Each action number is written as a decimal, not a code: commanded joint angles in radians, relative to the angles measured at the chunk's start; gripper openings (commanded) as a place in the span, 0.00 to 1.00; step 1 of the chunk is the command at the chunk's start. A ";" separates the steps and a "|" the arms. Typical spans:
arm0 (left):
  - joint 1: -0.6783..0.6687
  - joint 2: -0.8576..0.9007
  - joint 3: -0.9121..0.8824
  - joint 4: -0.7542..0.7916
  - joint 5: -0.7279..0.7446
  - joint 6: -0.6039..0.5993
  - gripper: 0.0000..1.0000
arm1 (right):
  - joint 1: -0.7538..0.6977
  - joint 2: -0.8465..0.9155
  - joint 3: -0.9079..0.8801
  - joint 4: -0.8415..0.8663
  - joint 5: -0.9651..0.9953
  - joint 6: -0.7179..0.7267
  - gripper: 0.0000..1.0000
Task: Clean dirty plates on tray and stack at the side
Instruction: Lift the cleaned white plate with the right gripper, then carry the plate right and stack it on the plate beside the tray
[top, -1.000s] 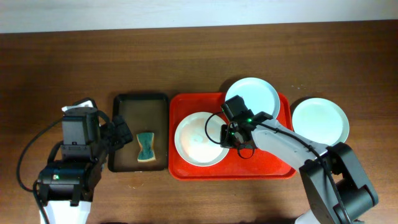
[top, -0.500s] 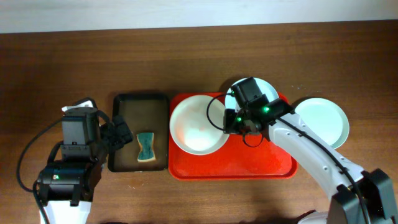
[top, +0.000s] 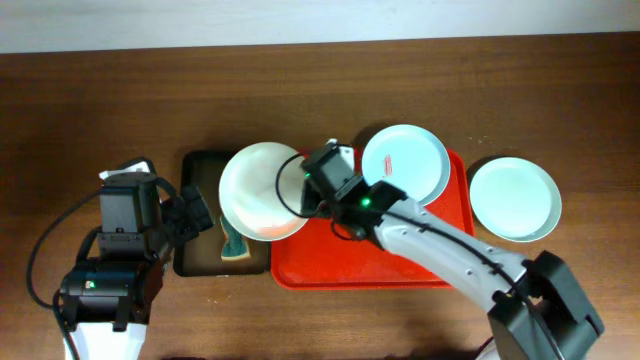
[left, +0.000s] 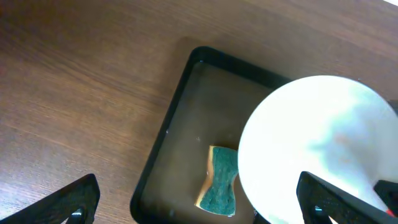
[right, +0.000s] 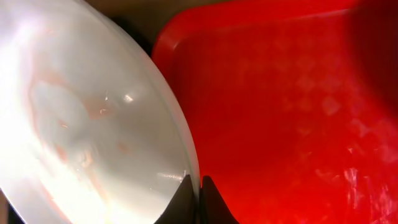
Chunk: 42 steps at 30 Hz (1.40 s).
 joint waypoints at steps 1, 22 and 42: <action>0.007 0.000 0.013 0.002 0.000 -0.013 0.99 | 0.040 0.007 0.037 0.021 0.157 0.012 0.04; 0.007 0.000 0.013 0.002 0.000 -0.013 0.99 | 0.188 0.212 0.455 0.058 0.708 -0.754 0.04; 0.007 0.000 0.013 0.002 0.000 -0.013 0.99 | 0.280 0.150 0.455 0.501 0.778 -1.515 0.04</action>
